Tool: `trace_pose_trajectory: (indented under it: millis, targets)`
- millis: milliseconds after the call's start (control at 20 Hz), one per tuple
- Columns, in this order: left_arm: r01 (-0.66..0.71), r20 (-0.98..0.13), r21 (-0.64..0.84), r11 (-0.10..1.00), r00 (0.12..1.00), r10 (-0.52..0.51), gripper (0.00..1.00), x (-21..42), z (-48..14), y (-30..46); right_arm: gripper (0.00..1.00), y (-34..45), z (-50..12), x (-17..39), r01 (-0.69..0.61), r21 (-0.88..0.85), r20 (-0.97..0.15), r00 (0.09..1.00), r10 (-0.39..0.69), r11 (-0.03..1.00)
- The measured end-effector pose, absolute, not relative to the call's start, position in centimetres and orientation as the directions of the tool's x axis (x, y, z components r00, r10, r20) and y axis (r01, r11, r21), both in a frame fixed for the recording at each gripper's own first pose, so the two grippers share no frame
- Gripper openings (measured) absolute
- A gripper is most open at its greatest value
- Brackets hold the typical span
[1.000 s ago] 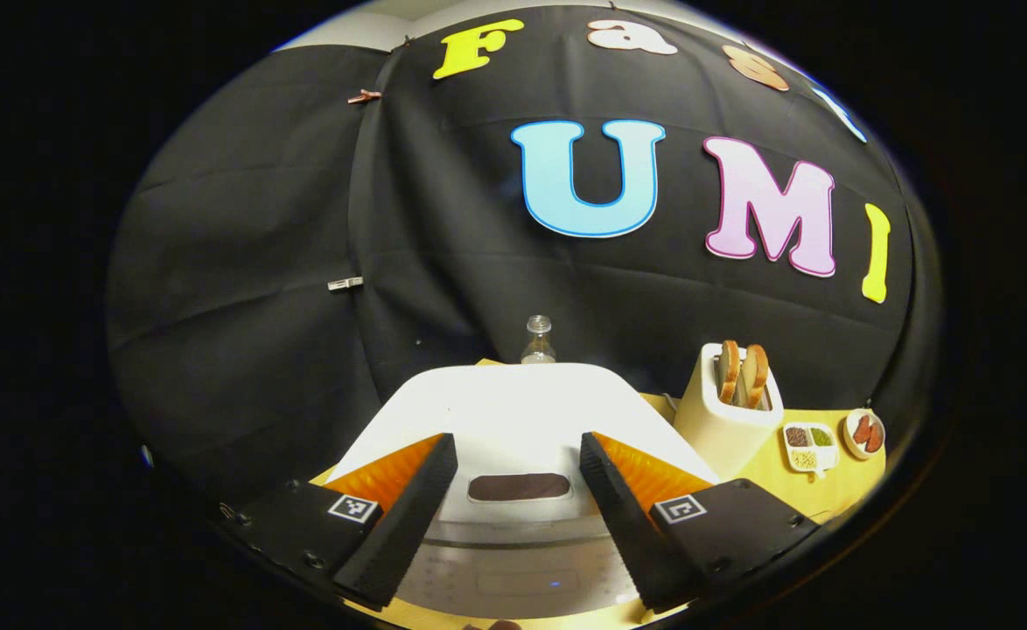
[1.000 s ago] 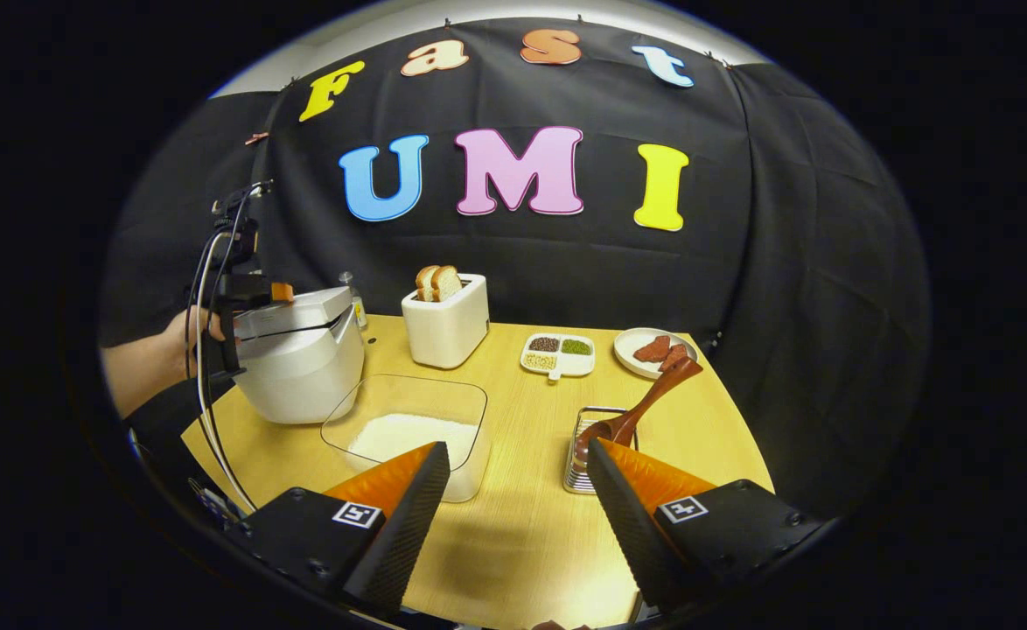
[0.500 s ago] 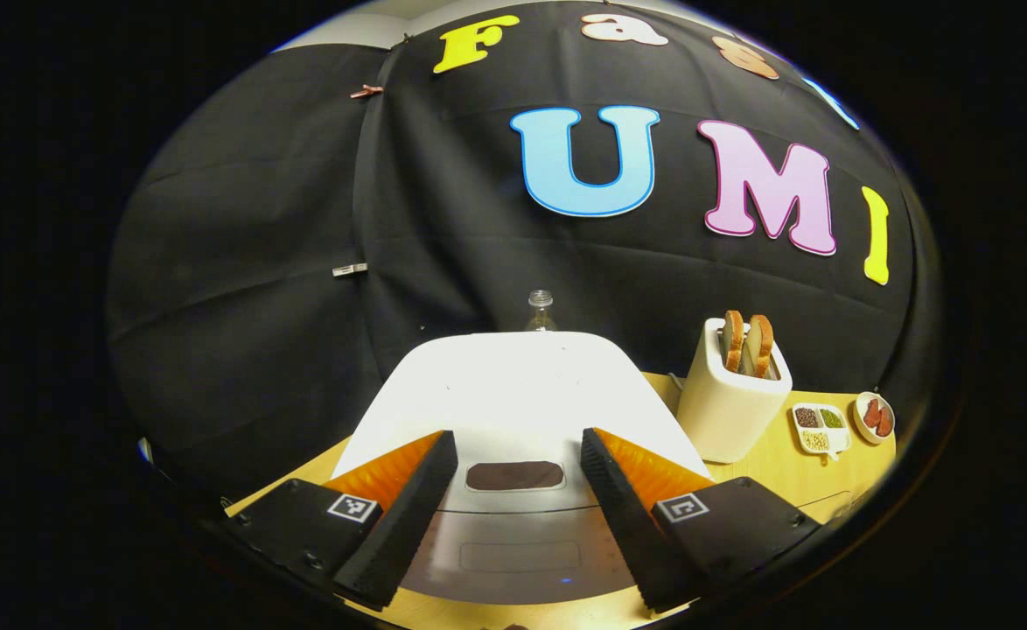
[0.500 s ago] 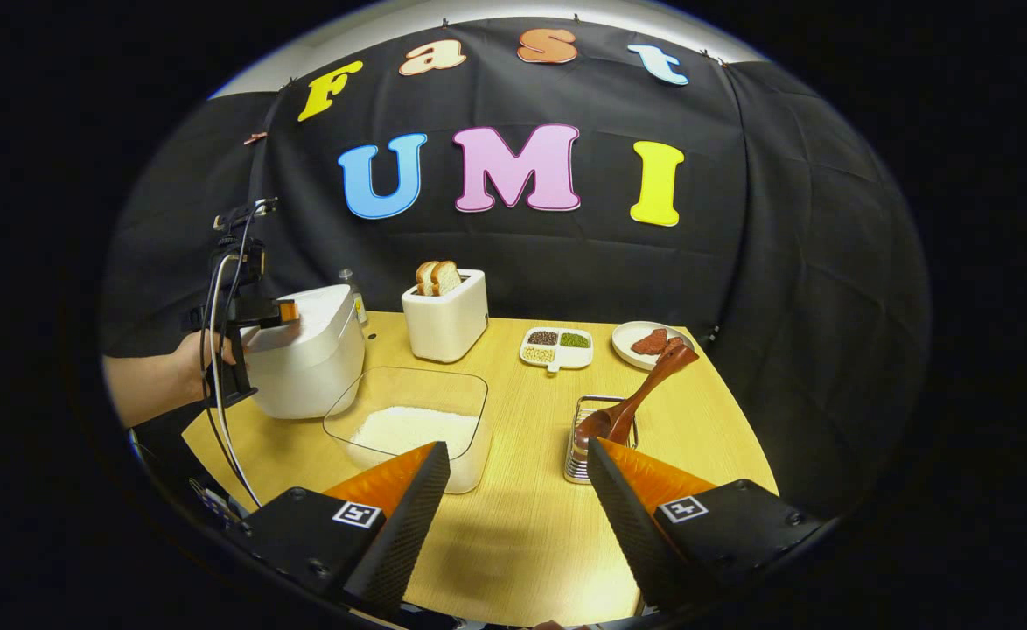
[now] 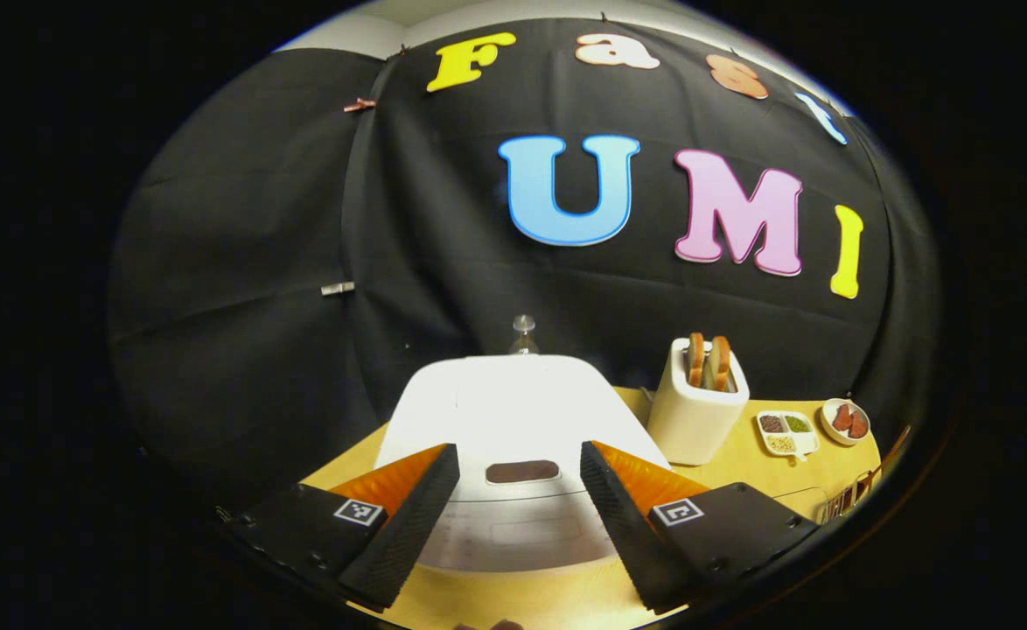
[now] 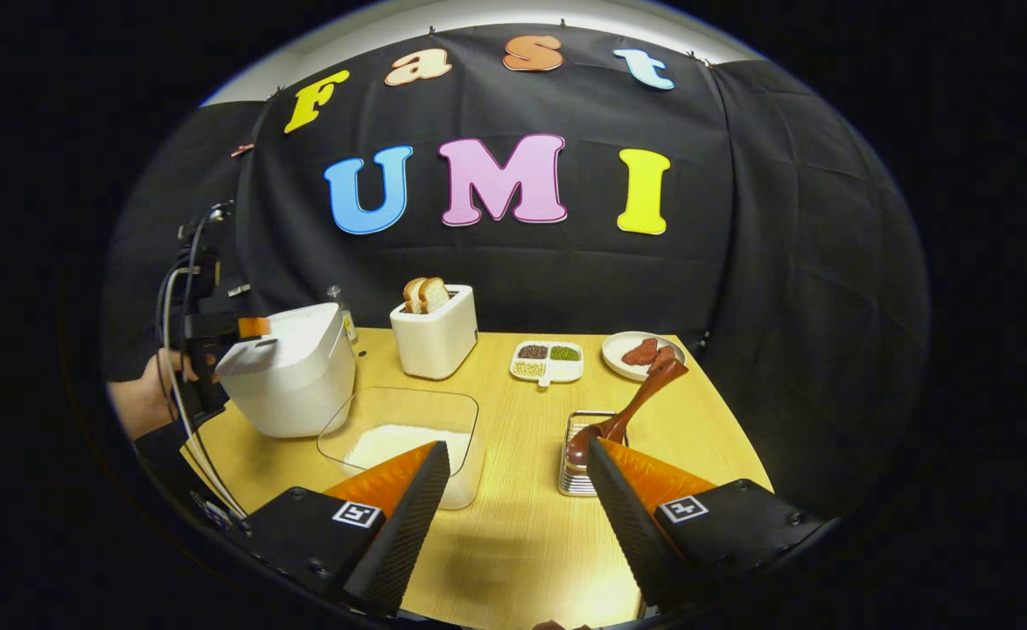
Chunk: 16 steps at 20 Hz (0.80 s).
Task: Close the left gripper, press the button to open the rice cooker; take a wooden spoon from the chopstick holder with the right hand, scoop a spoonful of rice and pour it into the rice cooker, then put the wooden spoon back into the chopstick holder.
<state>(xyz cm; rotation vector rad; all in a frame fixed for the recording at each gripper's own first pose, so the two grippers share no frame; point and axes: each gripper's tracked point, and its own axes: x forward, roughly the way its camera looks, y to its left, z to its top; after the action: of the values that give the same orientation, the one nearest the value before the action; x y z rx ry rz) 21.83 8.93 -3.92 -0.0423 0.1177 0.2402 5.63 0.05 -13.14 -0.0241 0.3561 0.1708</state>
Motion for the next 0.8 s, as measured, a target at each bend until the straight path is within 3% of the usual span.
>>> trace_pose_trajectory:
  millis: [200, 450, 800]
  targets:
    - [-0.153, -0.022, 0.033, 0.988, 0.988, 0.154, 0.96, 16.5, 1.0, 7.8, 0.99, 1.4, -8.4, 6.7, -0.211, -0.083, -0.261, 0.948, 0.183, 0.974]
    - [-0.044, 0.009, 0.022, 0.999, 0.999, 0.044, 0.95, 10.1, 3.2, 5.4, 0.99, 2.9, -3.2, 6.2, -0.213, -0.103, -0.171, 0.966, 0.194, 0.972]
    - [-0.056, -0.009, -0.038, 0.998, 0.998, 0.055, 0.96, 0.8, 3.1, 1.3, 0.98, 1.8, -0.8, 0.7, -0.188, -0.013, -0.132, 0.974, 0.184, 0.982]
